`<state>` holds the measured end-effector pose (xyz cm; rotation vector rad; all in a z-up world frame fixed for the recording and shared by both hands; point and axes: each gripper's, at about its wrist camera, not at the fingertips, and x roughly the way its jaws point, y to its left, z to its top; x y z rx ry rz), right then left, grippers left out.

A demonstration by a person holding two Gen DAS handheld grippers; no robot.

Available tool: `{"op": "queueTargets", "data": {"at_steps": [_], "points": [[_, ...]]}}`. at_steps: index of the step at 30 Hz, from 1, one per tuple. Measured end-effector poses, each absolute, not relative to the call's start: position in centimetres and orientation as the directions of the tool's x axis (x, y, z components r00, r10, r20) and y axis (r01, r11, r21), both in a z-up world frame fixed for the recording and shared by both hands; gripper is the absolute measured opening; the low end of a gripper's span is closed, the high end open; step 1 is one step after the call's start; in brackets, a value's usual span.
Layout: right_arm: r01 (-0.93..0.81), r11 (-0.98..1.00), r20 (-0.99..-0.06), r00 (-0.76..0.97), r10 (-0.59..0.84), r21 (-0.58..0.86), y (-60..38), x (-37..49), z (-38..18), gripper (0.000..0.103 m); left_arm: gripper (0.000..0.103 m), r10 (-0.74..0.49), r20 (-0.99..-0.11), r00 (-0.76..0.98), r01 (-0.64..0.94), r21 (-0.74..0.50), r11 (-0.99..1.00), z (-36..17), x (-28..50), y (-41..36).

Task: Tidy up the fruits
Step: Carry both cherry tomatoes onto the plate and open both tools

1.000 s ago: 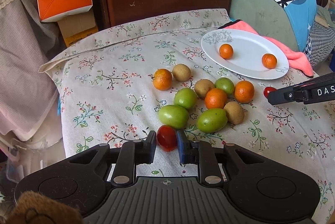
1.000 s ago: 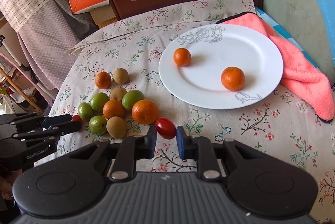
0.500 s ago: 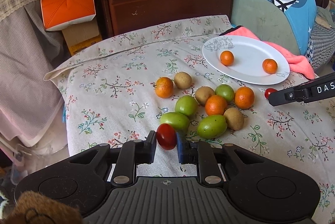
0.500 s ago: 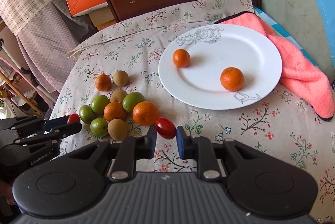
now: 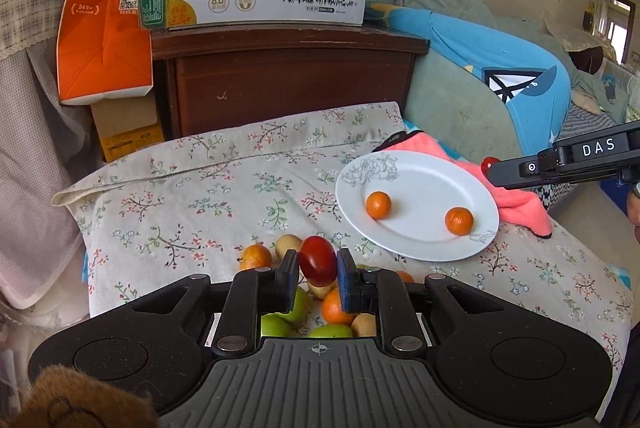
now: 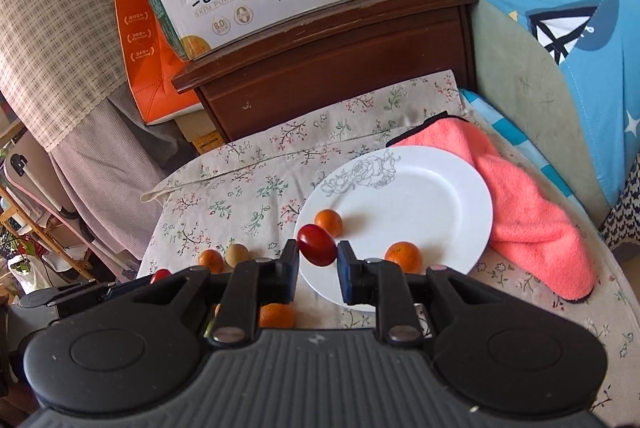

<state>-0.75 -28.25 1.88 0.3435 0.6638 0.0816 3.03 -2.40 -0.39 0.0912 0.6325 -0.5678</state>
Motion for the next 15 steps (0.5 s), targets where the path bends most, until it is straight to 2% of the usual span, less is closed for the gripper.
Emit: {"op": "queueTargets", "data": {"at_steps": [8,15], "points": [[0.089,0.945,-0.602,0.788,0.126,0.314,-31.0,1.1,2.1,0.021,0.018,-0.569,-0.563,0.599,0.612,-0.136,0.779,0.7,5.3,-6.9],[0.153,0.934,-0.637,0.765,0.096,0.324,-32.7,2.9,1.0,0.021,0.018,-0.601,-0.587,0.541,0.654,-0.155,0.74,-0.2,7.6,-10.5]]}}
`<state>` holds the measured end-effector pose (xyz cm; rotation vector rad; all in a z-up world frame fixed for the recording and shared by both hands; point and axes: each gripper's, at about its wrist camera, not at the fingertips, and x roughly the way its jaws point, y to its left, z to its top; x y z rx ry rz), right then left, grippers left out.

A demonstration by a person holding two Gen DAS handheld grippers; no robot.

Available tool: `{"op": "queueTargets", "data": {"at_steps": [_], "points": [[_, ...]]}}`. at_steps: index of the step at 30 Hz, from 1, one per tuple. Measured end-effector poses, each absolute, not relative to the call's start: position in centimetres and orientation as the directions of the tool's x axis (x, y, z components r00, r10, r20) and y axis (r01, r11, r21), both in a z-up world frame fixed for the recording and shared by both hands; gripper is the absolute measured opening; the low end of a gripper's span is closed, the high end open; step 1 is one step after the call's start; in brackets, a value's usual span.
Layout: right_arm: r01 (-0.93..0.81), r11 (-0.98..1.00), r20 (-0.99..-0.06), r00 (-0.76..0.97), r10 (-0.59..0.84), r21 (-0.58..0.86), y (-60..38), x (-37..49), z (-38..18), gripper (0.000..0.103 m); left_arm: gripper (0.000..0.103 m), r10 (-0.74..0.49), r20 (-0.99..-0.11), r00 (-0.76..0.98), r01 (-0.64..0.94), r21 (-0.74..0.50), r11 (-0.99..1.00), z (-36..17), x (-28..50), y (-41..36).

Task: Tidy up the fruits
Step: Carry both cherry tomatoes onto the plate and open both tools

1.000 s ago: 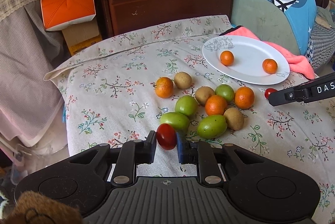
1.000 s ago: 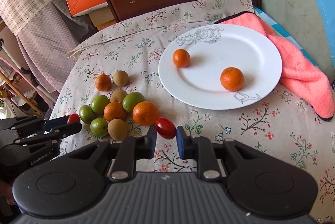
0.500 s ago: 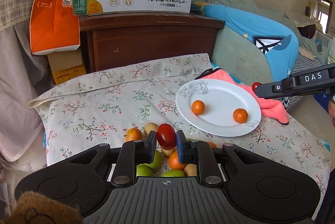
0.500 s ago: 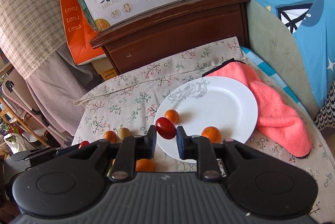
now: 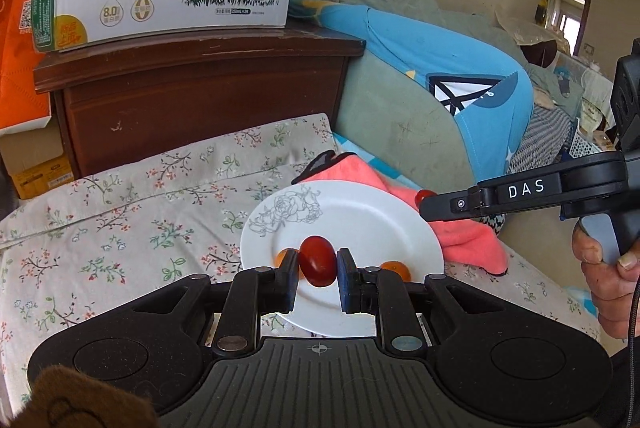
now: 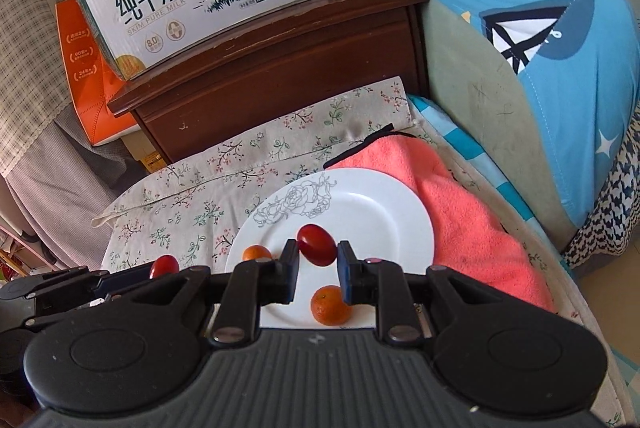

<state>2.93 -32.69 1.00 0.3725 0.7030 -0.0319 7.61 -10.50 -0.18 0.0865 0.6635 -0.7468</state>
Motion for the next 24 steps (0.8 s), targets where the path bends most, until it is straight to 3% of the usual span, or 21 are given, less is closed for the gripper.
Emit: {"op": "queueTargets", "data": {"at_steps": [24], "points": [[0.332,0.877,-0.751,0.659,0.047,0.347,-34.7,6.5,-3.4,0.021,0.019,-0.58,-0.663,0.473,0.687,-0.134,0.714,-4.3,9.9,-16.4]]}}
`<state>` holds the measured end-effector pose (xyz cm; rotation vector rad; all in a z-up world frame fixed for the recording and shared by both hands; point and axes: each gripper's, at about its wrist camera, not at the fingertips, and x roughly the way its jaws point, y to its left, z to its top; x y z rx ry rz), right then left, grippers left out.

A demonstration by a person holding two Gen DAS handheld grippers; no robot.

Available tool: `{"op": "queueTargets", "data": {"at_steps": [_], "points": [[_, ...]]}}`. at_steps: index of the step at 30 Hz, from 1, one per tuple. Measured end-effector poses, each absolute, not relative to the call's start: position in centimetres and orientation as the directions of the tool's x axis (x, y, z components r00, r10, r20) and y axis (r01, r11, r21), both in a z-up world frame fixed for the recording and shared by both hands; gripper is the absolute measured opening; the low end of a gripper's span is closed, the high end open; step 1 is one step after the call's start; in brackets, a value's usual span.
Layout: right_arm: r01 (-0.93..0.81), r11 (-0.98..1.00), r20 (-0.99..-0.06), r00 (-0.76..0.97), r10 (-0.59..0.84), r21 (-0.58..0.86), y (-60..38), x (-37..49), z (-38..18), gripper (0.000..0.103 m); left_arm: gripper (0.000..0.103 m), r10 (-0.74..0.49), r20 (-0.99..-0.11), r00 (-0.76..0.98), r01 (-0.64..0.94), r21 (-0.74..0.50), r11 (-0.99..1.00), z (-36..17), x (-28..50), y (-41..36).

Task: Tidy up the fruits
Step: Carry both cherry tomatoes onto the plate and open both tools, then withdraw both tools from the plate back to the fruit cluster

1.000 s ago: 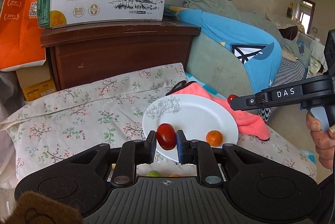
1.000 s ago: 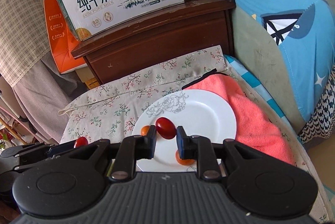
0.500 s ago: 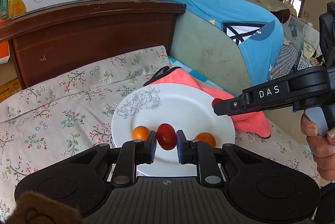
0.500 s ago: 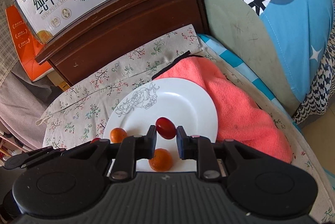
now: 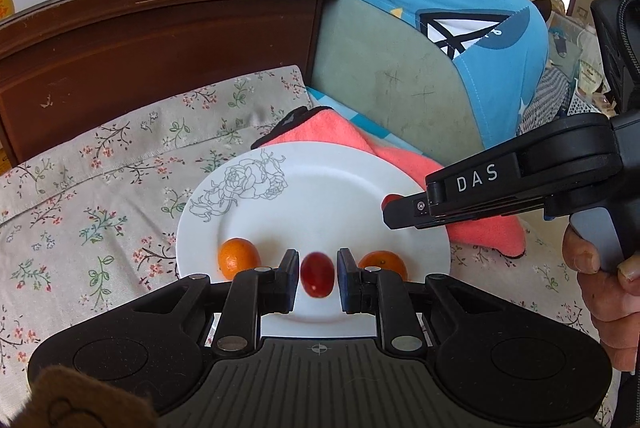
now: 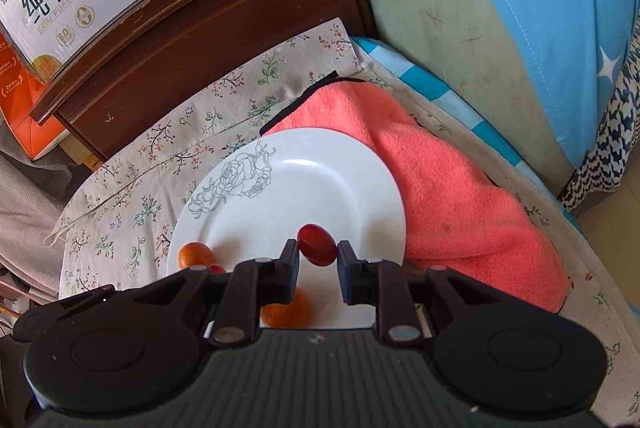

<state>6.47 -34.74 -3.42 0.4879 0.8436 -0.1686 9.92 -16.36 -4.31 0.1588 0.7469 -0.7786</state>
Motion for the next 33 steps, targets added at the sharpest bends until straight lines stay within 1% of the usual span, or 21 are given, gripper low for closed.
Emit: {"op": "queueTargets", "data": {"at_steps": [1,3,4,5,6,7,8,9,11,17,20,22,26,33], "points": [[0.335,0.878,-0.752,0.657,0.042,0.342,-34.7,6.6,-3.5,0.024,0.021,-0.577,-0.662,0.478,0.685,-0.131,0.717,-4.2,9.9,-16.4],[0.339,0.876,-0.748,0.663,0.036,0.342,-34.7,6.6,-3.4,0.024,0.027,-0.577,-0.656,0.486,0.68,-0.131,0.722,-3.8,9.8,-16.3],[0.339,0.873,-0.742,0.669,0.038,0.35,-34.7,6.5,-3.2,0.024,0.033,-0.577,-0.651,0.494,0.674,-0.133,0.727,-3.5,9.8,-16.1],[0.336,0.871,-0.736,0.676,0.041,0.358,-34.7,6.5,-3.1,0.024,0.043,-0.574,-0.645,0.504,0.663,-0.136,0.736,-3.1,9.8,-15.9],[0.332,0.871,-0.73,0.682,0.044,0.362,-34.7,6.4,-2.9,0.024,0.048,-0.57,-0.638,0.517,0.65,-0.14,0.747,-2.7,9.9,-15.6],[0.329,0.872,-0.724,0.689,0.042,0.363,-34.6,6.4,-2.7,0.024,0.056,-0.567,-0.628,0.533,0.637,-0.144,0.757,-2.3,9.9,-15.3],[0.328,0.873,-0.719,0.694,0.036,0.36,-34.6,6.4,-2.5,0.024,0.06,-0.565,-0.618,0.547,0.626,-0.146,0.766,-1.8,9.9,-15.0],[0.328,0.875,-0.715,0.698,0.03,0.357,-34.6,6.3,-2.3,0.024,0.061,-0.563,-0.609,0.559,0.618,-0.147,0.773,-1.4,10.0,-14.6],[0.325,0.876,-0.706,0.708,0.025,0.357,-34.5,6.2,-2.0,0.025,0.067,-0.557,-0.596,0.579,0.603,-0.148,0.784,-0.4,10.0,-13.9],[0.285,0.891,-0.675,0.737,0.033,0.354,-33.7,5.8,-0.9,0.027,0.076,-0.521,-0.574,0.631,0.568,-0.115,0.815,2.0,9.5,-11.8],[0.262,0.899,-0.668,0.743,0.045,0.352,-33.1,5.4,-0.5,0.028,0.076,-0.494,-0.574,0.653,0.549,-0.091,0.831,2.4,9.2,-10.6],[0.248,0.905,-0.664,0.746,0.049,0.347,-32.6,5.0,-0.3,0.031,0.077,-0.47,-0.575,0.67,0.524,-0.082,0.848,2.5,9.0,-9.7],[0.219,0.918,-0.657,0.751,0.059,0.332,-31.5,4.5,0.1,0.034,0.081,-0.444,-0.578,0.685,0.473,-0.11,0.874,2.5,8.6,-7.3],[0.165,0.932,-0.659,0.746,0.097,0.323,-29.5,3.6,-0.2,0.034,0.081,-0.398,-0.606,0.689,0.379,-0.167,0.91,1.9,8.1,-3.5]]}}
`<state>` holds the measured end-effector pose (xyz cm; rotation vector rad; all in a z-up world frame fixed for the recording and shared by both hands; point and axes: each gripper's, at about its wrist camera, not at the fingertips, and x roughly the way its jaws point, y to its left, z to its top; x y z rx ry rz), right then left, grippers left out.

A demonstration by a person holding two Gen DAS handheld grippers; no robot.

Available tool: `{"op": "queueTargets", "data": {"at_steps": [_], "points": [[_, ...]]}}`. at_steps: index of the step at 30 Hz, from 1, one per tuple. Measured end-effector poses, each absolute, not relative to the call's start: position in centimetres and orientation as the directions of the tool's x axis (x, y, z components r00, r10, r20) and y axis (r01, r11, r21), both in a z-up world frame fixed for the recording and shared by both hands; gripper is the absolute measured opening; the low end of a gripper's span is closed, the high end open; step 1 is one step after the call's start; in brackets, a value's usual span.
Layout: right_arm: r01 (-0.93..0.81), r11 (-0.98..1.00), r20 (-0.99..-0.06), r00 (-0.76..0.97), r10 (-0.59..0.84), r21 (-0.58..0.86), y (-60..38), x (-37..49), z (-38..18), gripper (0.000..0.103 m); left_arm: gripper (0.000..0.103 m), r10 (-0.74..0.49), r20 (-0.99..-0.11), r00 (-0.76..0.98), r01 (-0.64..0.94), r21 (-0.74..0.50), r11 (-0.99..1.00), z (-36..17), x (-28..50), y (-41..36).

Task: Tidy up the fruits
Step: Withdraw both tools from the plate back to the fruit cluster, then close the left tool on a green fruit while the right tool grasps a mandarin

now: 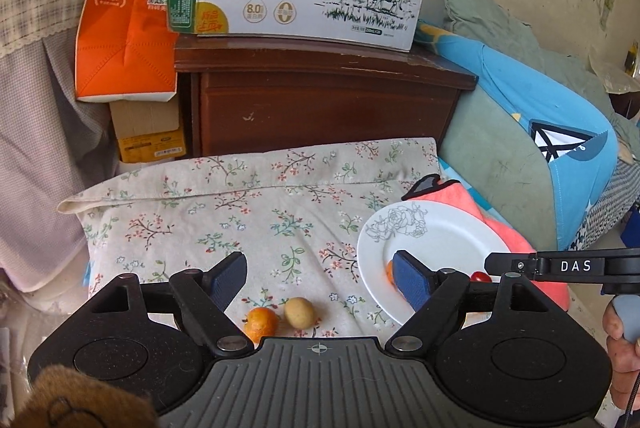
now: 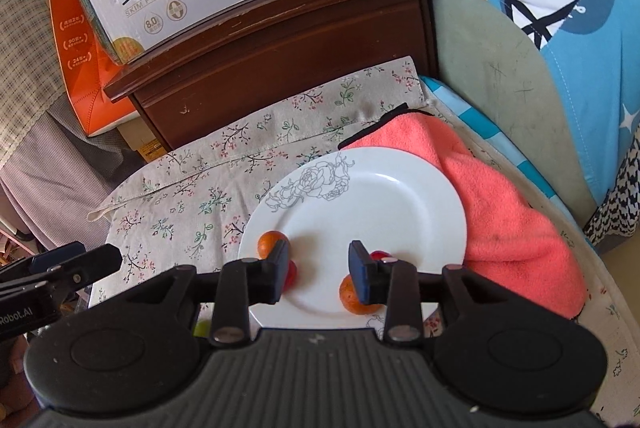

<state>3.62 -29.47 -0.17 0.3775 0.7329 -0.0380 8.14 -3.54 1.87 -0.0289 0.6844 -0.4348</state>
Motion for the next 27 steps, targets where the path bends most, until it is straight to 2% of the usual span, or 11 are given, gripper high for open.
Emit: {"op": "queueTargets", "data": {"at_steps": [9,17,27], "points": [[0.1,0.927,-0.671,0.718,0.185,0.362,-26.6,1.6,-1.3,0.035,0.081,-0.36,-0.649,0.67,0.355,-0.146,0.924,0.1,6.1,-1.4],[0.066,0.913,-0.698,0.668,0.26,0.402,-24.3,0.6,-3.1,0.035,0.081,-0.262,-0.706,0.658,0.31,-0.064,0.949,-2.0,5.1,-0.3],[0.08,0.921,-0.725,0.644,0.244,0.38,-23.0,1.1,-4.6,0.035,0.081,-0.227,-0.731,0.644,0.307,-0.025,0.951,-3.0,4.9,0.2]]}}
